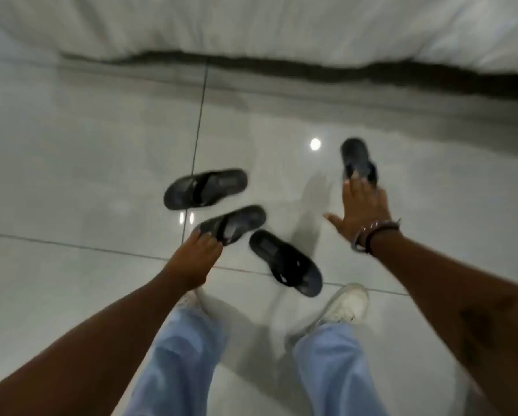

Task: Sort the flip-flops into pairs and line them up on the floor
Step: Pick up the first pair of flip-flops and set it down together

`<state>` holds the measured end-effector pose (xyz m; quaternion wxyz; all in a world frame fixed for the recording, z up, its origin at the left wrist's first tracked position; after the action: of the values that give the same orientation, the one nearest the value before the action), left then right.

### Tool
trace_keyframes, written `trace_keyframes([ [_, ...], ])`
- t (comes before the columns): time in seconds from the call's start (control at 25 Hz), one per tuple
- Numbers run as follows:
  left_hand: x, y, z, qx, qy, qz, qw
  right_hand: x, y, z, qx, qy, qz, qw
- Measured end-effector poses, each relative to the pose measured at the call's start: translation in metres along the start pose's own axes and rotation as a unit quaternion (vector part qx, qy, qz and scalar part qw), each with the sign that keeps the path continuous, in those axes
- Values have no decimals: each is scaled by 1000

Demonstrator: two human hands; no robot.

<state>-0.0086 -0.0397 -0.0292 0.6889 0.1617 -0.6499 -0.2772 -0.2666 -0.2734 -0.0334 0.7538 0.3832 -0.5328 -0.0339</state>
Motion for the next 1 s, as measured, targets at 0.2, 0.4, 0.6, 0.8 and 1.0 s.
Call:
trace_keyframes([
  [0.2,-102,-84,-14,-51,-47,-17,997,-89,-121,26,-73,-31,-20,997],
  [0.4,-125,-135,-4,-99,-141,-28,985,-121,-160,42,-68,7,21,997],
  [0.6,-81,-166,-9,6,-25,-11,1000,-117,-159,65,-80,-114,36,990],
  [0.8,-10,-266,46,45,140,-44,988,-129,-147,60,-116,-227,-43,966],
  [1.0,21,-341,107,112,245,16,963,-139,-140,59,-154,-241,-33,958],
])
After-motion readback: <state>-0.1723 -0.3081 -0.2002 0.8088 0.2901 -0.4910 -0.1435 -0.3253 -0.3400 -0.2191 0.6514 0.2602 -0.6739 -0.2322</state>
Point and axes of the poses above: each hand's wrist, its own y-axis away from the middle knuckle, its own x-axis out of the back of the hand, z = x × y, the point moved 5 cm from there along -y, towards the middle knuckle
